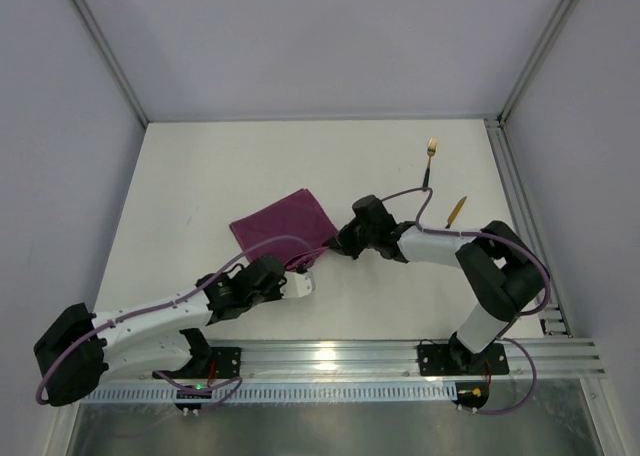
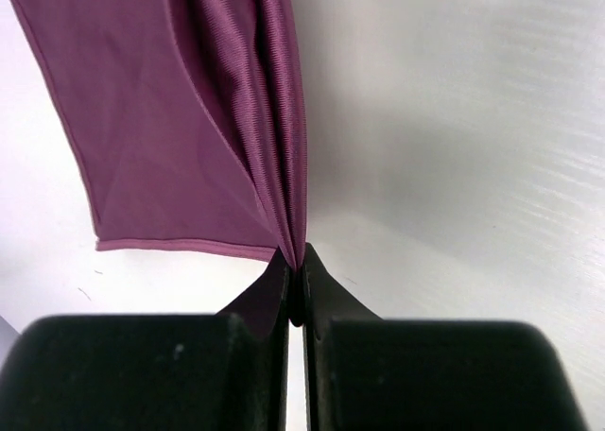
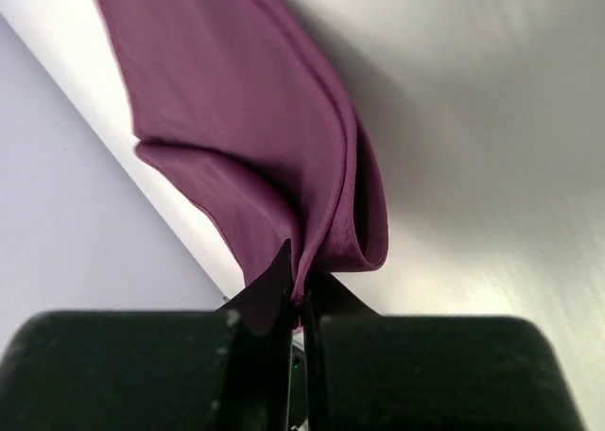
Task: Fold the napkin into a case and place the utensils inside
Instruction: Turn over the upper triangle folded napkin at the center of the board.
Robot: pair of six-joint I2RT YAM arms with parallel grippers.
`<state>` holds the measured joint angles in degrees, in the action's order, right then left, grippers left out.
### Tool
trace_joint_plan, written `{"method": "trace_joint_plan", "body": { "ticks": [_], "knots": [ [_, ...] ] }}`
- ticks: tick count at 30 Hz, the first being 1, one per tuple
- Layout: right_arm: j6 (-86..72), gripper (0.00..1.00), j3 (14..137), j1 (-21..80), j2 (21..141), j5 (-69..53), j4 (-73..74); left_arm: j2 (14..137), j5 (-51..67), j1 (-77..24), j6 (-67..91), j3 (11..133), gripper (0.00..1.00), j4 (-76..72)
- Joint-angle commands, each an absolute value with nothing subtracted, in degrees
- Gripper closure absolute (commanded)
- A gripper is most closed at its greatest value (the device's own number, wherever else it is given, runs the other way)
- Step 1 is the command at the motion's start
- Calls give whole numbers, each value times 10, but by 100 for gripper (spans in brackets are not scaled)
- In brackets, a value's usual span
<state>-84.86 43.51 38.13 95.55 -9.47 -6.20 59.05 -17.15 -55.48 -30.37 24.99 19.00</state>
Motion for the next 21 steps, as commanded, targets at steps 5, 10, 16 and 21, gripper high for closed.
{"method": "trace_joint_plan", "body": {
  "ticks": [5, 10, 16, 21],
  "knots": [
    [-716, 96, 511, 360, 918, -80, 24, 563, -122, -555, -266, 355, 100, 293],
    [-629, 96, 549, 328, 916, -126, 59, 562, -109, -555, -261, 424, 100, 369],
    [-536, 96, 613, 288, 895, -164, 151, 573, -88, -555, -252, 504, 100, 432],
    [-440, 96, 686, 271, 841, -123, 269, 595, -54, -555, -246, 563, 100, 455]
  ]
}}
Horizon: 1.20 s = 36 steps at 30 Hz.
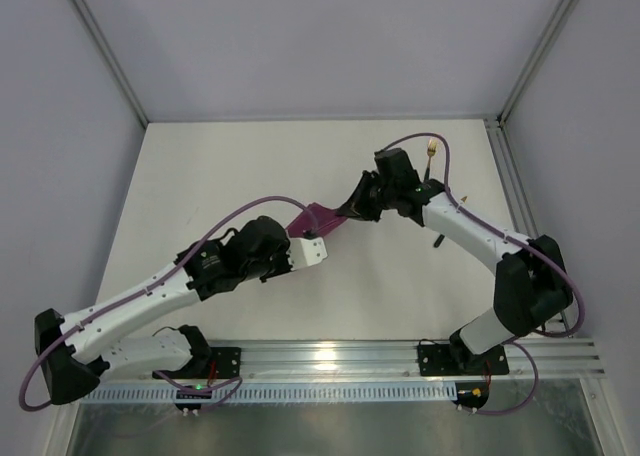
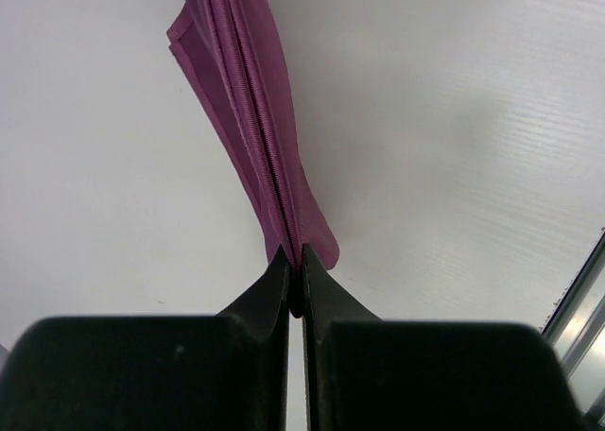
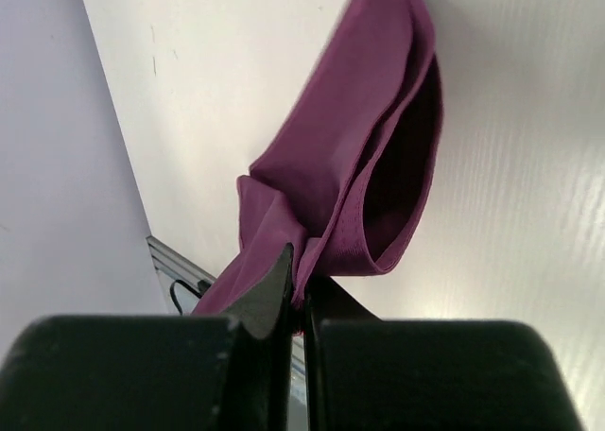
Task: Fold the napkin into a case and place the utensils inside
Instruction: Turn over the upper triangle folded napkin at the center of the board.
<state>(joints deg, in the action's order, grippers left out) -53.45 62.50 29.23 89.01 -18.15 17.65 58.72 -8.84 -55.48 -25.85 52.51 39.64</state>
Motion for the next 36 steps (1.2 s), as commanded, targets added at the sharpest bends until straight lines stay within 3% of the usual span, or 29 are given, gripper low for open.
{"method": "trace_joint_plan", "body": {
  "ticks": [1, 21, 31, 36],
  "knots": [
    [-428, 96, 699, 267, 835, -115, 287, 609, -47, -555, -244, 582, 100, 456],
    [-188, 96, 834, 49, 712, -55, 582, 872, 163, -595, -153, 897, 100, 439],
    [-162, 96, 901, 43, 807, -18, 611, 940, 250, -591, -89, 901, 100, 367],
    [-178, 96, 952, 91, 893, -9, 600, 947, 304, -535, -41, 853, 100, 303]
  ]
}}
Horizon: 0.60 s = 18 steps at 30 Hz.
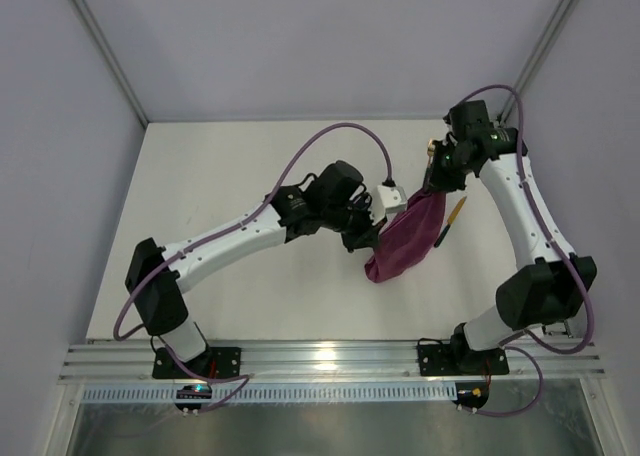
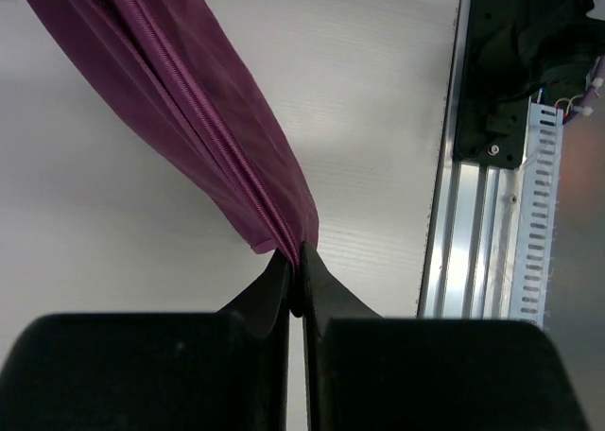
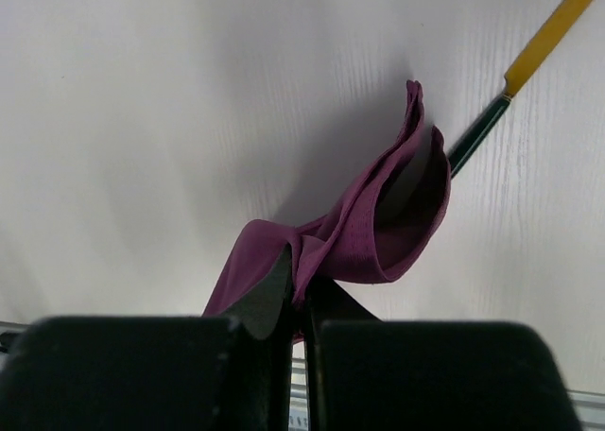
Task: Fold the napkin into a case and place the utensils inside
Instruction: Turn over the upper triangle folded napkin at the center of the board.
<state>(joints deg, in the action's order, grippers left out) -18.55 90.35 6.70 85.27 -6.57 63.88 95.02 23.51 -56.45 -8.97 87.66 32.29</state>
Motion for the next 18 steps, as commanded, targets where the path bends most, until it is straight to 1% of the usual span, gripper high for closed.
{"method": "trace_joint_plan", "body": {
  "ticks": [1, 2, 5, 9, 10, 15, 18],
  "knots": [
    [-181, 96, 966, 106, 931, -3, 600, 946, 306, -526, -34, 844, 100, 294],
    [-183, 96, 996, 119, 952, 20, 600, 944, 309, -515, -27, 827, 100, 286],
    [-204, 96, 1064, 160, 1027, 34, 592, 931, 346, -469, -11, 790, 100, 258],
    [-233, 96, 1152, 195, 1119, 50, 585, 911, 388, -386, 21, 739, 100, 230],
    [-245, 96, 1178, 203, 1135, 48, 579, 909, 404, -351, 25, 724, 100, 213],
    [-294, 96, 1228, 253, 1245, 15, 516, 927, 446, -272, 29, 654, 100, 202],
    [-332, 96, 1266, 278, 1304, 9, 490, 961, 465, -224, 5, 646, 100, 225]
  ]
}}
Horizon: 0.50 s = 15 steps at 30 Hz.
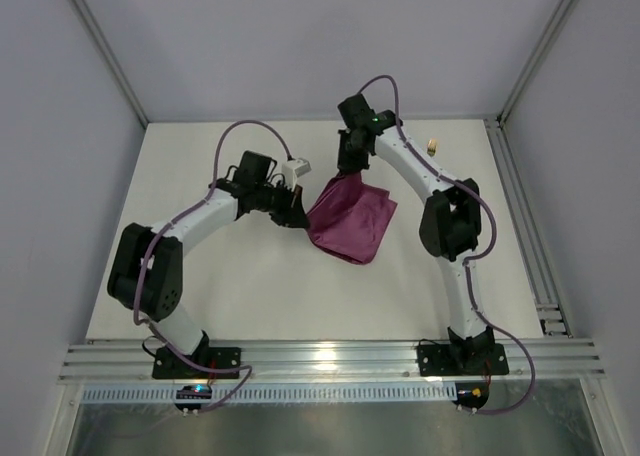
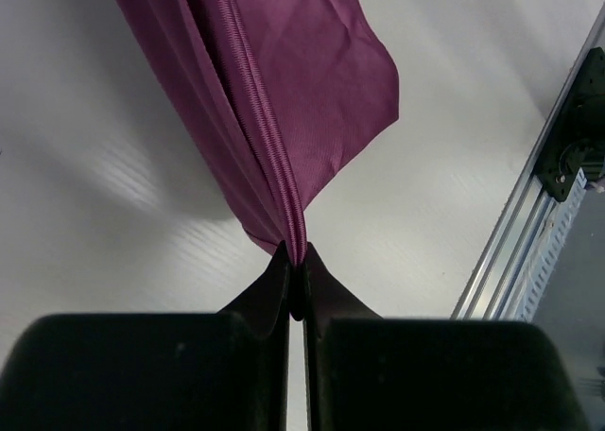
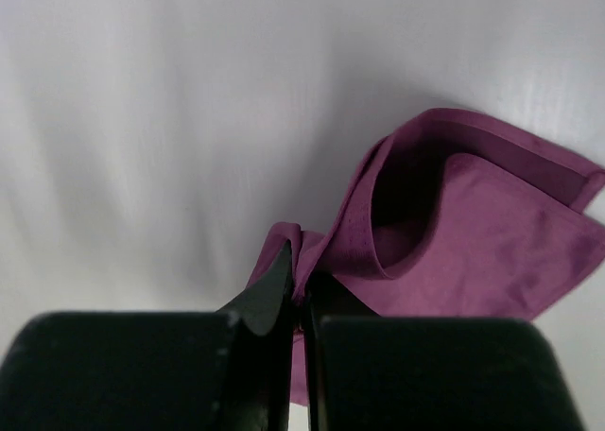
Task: Fold the napkin into a case and place the utensils inside
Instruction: Turn over the upper triangle folded napkin at the center of the board.
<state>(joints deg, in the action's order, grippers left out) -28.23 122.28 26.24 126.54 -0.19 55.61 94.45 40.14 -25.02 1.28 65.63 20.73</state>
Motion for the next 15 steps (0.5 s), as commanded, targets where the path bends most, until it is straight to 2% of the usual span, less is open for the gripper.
{"method": "trace_joint_plan", "body": {
  "ticks": [1, 10, 14, 15],
  "knots": [
    [-343, 96, 1273, 288, 1315, 9, 479, 978, 469, -213, 2, 643, 100, 231],
    [-434, 94, 1252, 338, 1365, -18, 332, 1022, 496, -98, -47, 614, 100, 248],
    [-466, 82, 1245, 350, 1382, -34, 290, 1027, 487, -70, -58, 600, 100, 252],
    [-471, 76, 1245, 351, 1384, -40, 281, 1030, 487, -68, -61, 599, 100, 253]
  ]
}}
